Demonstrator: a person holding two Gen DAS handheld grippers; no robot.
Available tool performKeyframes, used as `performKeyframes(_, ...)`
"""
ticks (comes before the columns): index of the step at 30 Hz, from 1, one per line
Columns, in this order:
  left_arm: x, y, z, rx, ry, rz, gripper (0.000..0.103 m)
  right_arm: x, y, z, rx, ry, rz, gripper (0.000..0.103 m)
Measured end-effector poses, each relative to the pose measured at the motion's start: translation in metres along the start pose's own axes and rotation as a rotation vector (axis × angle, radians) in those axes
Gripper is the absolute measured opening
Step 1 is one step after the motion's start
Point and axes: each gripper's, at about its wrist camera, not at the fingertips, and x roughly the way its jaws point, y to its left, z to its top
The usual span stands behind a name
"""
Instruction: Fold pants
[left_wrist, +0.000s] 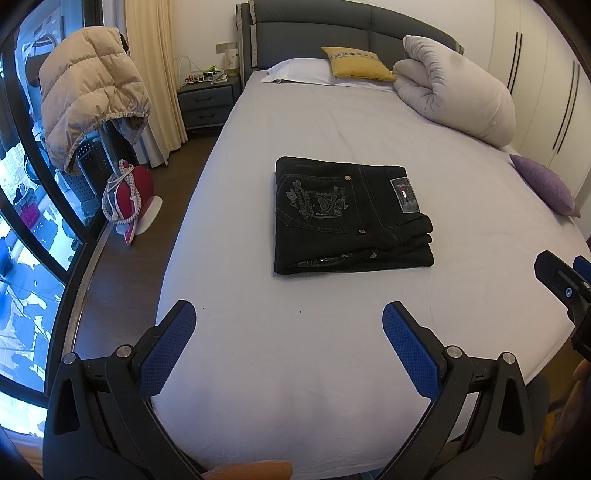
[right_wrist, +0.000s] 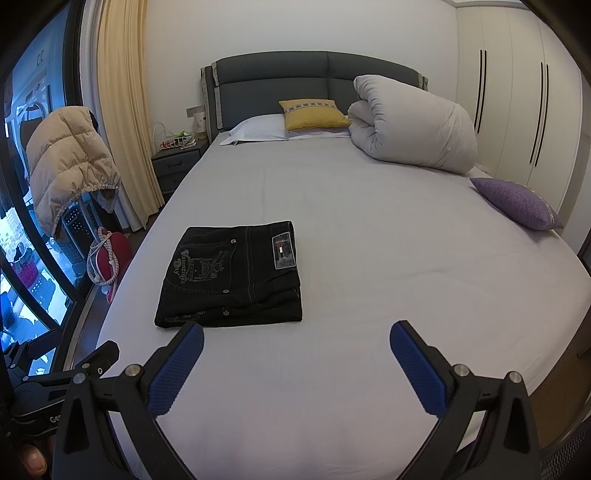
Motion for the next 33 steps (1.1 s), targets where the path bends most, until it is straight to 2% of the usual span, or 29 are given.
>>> performKeyframes(33, 0.0057, 0.0016, -0.0043, 0.001, 0.019, -0.001, 0.103, 0.0090, -0.0073, -0.0019, -0.013, 0.026, 0.015, 0.103)
